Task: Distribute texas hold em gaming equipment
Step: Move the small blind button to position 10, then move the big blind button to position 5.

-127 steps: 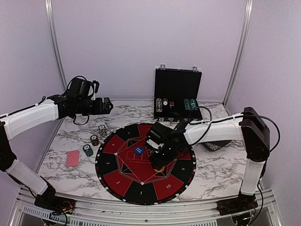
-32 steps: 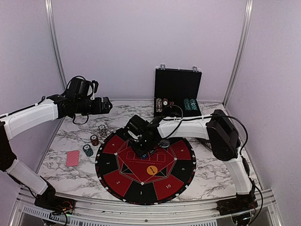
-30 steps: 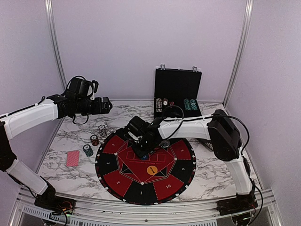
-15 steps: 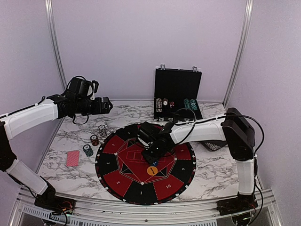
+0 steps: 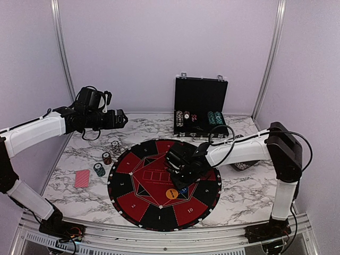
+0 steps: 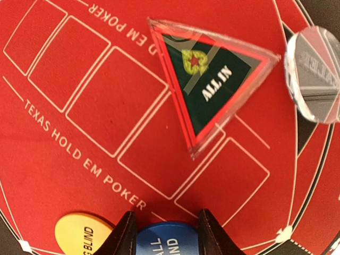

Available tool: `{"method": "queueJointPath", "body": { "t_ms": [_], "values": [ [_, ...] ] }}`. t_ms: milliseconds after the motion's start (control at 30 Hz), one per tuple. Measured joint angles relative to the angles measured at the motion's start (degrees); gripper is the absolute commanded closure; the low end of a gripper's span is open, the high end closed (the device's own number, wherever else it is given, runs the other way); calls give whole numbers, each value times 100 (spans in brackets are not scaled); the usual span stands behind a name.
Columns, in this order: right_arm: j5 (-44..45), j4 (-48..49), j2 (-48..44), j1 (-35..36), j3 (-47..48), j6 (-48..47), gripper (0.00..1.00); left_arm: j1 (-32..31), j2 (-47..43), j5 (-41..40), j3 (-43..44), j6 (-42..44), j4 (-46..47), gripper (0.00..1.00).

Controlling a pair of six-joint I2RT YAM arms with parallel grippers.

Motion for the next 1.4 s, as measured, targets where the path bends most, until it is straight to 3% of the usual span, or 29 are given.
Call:
{"method": "queueJointPath", "body": {
  "t_ms": [633,933,1400],
  "values": [
    [-52,-28,-356,208,-450,363,62,-2,0,90,0,-52,0,1],
    [140,-286,-299,251,-275,155,50,0,0,127,0,-72,0,1],
    [551,-730,-358,315,195,-365,56,-2,0,136,0,-72,2,1]
  ]
}}
